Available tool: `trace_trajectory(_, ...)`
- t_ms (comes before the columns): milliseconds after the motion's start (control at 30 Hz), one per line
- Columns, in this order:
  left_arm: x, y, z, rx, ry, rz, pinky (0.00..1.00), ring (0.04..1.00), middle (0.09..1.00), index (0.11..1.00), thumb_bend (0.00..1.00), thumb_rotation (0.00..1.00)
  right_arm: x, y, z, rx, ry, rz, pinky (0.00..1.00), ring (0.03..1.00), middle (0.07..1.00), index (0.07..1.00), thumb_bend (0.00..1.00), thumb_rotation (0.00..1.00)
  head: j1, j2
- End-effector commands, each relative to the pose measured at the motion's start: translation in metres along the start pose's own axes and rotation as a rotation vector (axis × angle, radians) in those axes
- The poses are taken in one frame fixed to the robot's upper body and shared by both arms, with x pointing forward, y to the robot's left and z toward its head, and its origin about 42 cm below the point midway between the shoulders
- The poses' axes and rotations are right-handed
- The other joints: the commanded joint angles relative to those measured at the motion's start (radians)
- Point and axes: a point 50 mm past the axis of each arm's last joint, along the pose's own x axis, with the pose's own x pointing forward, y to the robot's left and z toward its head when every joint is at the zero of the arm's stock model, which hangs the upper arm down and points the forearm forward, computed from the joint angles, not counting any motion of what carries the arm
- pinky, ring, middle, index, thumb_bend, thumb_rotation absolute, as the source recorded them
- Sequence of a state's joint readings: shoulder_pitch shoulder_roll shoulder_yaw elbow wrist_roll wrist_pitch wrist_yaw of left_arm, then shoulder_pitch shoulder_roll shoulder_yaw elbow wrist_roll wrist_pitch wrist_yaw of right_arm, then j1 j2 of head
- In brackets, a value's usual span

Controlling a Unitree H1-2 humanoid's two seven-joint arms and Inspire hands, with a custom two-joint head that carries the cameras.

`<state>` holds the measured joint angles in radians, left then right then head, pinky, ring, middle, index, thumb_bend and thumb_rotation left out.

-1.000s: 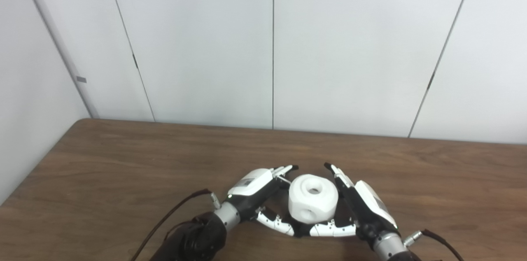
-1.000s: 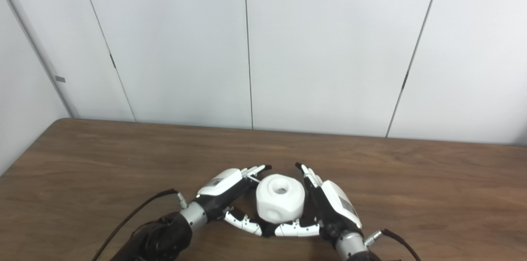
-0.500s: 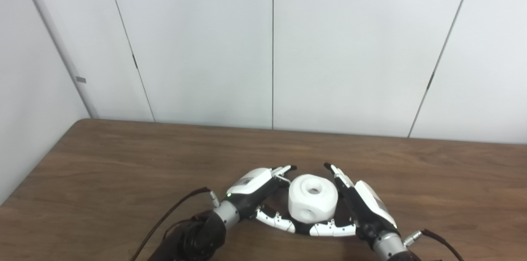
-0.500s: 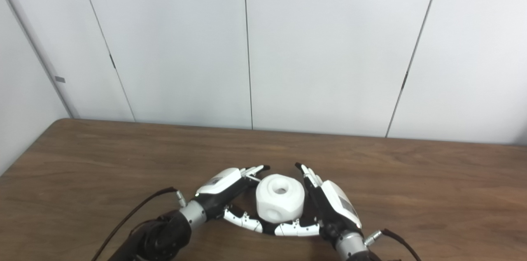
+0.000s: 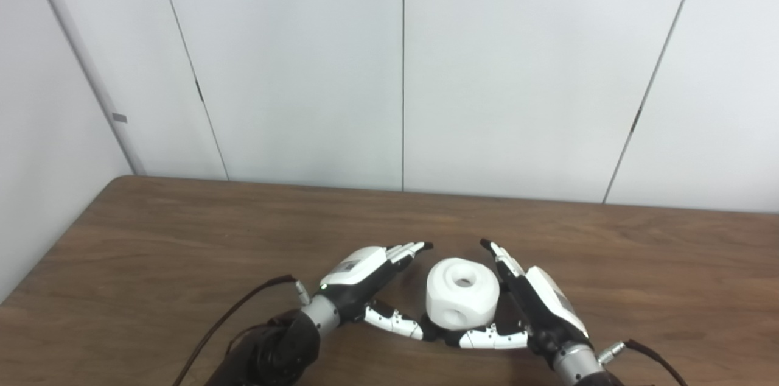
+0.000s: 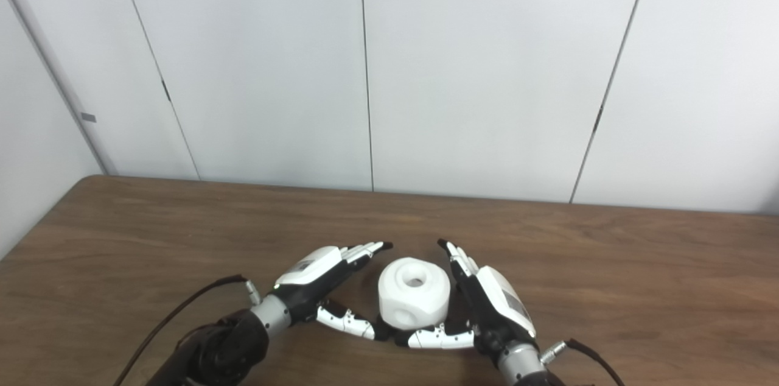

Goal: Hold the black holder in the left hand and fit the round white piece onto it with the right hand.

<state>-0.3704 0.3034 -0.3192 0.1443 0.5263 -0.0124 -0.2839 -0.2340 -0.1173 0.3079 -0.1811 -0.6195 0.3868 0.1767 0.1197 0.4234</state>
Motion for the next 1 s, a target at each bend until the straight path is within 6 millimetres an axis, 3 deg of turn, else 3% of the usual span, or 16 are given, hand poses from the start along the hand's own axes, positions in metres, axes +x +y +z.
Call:
trace_trajectory(0,-0.006,0.011,-0.004,0.001,-0.003,0.021,1.0,1.0,1.0,1.0,1.0,0.5,0.003,-0.009,-0.001,-0.004,0.002,-0.02,0.89,1.0,1.0,1.0,1.0,0.41,0.0,0.0)
trace_trajectory(200,-0.014,0.017,-0.008,-0.045,-0.021,0.04,1.0,1.0,1.0,1.0,1.0,0.52,0.001,-0.013,-0.002,-0.001,0.004,-0.02,0.91,1.0,1.0,1.0,1.0,0.44,-0.006,-0.008)
trace_trajectory(367,-0.027,0.027,-0.014,-0.134,-0.03,0.07,1.0,1.0,1.0,1.0,1.0,0.51,-0.003,-0.023,-0.005,0.043,-0.004,-0.032,0.85,1.0,1.0,1.0,1.0,0.44,-0.013,-0.017)
trace_trajectory(467,-0.037,0.031,-0.015,-0.197,-0.026,0.098,1.0,1.0,1.0,1.0,1.0,0.49,-0.005,-0.03,-0.011,0.034,-0.017,-0.053,0.77,0.993,1.0,1.0,1.0,0.47,-0.023,-0.022)
trace_trajectory(767,-0.063,0.035,-0.03,-0.395,-0.031,0.221,1.0,1.0,1.0,1.0,1.0,0.42,-0.017,-0.048,-0.031,0.067,0.005,-0.1,0.75,0.974,1.0,1.0,1.0,0.5,-0.04,-0.037)
trace_trajectory(967,-0.078,0.03,-0.043,-0.506,-0.031,0.343,0.97,1.0,1.0,1.0,1.0,0.46,-0.028,-0.058,-0.044,0.095,0.038,-0.138,0.76,0.976,1.0,1.0,1.0,0.54,-0.049,-0.044)
